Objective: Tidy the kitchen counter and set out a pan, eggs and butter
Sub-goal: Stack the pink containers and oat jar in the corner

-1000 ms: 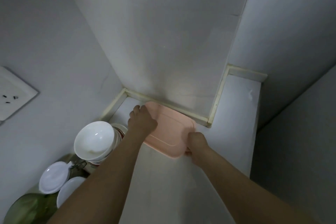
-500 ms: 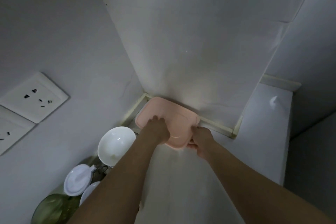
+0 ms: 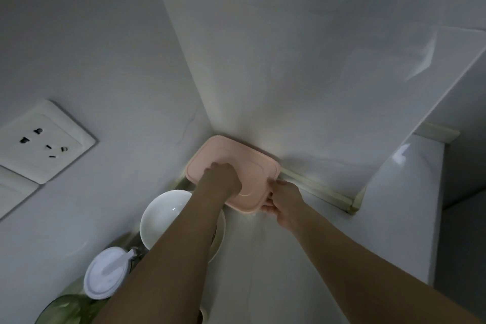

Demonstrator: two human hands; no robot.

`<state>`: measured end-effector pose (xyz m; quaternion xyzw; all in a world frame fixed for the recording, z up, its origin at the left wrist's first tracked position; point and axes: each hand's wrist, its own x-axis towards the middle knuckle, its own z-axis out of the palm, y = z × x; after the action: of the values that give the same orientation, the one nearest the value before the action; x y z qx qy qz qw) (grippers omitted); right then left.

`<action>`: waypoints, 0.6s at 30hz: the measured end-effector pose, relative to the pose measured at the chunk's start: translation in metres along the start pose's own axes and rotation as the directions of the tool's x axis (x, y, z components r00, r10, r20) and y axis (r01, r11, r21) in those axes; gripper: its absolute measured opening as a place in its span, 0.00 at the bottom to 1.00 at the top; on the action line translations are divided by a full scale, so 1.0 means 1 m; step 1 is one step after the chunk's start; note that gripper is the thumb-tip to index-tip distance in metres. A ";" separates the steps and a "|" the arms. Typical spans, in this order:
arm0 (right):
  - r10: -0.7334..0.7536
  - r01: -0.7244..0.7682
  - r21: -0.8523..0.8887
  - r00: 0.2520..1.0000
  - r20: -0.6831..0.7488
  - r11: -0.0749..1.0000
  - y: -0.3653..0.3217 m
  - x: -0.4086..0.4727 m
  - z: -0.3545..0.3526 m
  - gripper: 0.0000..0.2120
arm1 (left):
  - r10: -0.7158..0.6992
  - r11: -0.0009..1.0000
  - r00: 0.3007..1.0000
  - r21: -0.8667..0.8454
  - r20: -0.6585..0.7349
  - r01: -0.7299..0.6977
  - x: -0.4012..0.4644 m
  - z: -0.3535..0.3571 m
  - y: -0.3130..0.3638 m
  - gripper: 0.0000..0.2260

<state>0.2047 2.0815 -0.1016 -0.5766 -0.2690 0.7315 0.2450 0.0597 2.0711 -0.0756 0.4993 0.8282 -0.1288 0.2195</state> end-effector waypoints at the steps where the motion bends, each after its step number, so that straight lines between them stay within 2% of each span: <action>1: -0.002 0.002 0.002 1.000 0.003 1.000 0.000 0.002 0.002 0.07 | -0.003 1.000 1.000 -0.005 -0.003 0.003 0.001 -0.001 -0.001 0.18; 5: -0.001 0.001 -0.022 1.000 -0.006 1.000 -0.001 0.004 0.006 0.07 | -0.013 0.999 1.000 -0.030 -0.013 0.013 0.005 -0.004 -0.004 0.17; 9: 0.032 -0.032 -0.028 0.999 0.006 0.999 0.000 -0.002 0.002 0.11 | -0.018 0.999 1.000 -0.036 -0.016 0.017 -0.001 -0.008 0.000 0.17; 13: 0.077 -0.081 -0.146 0.997 -0.030 0.986 0.002 -0.021 -0.001 0.13 | -0.016 0.997 1.000 -0.080 -0.013 0.015 -0.015 -0.011 0.000 0.17; 18: -0.107 0.073 -0.348 0.991 -0.080 0.935 -0.008 -0.047 -0.014 0.20 | 0.054 0.991 0.990 -0.115 -0.128 -0.069 -0.049 -0.021 0.005 0.17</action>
<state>0.2285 2.0576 -0.0659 -0.6326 -0.4067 0.6321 0.1867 0.0786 2.0446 -0.0333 0.5177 0.8307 -0.0411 0.2006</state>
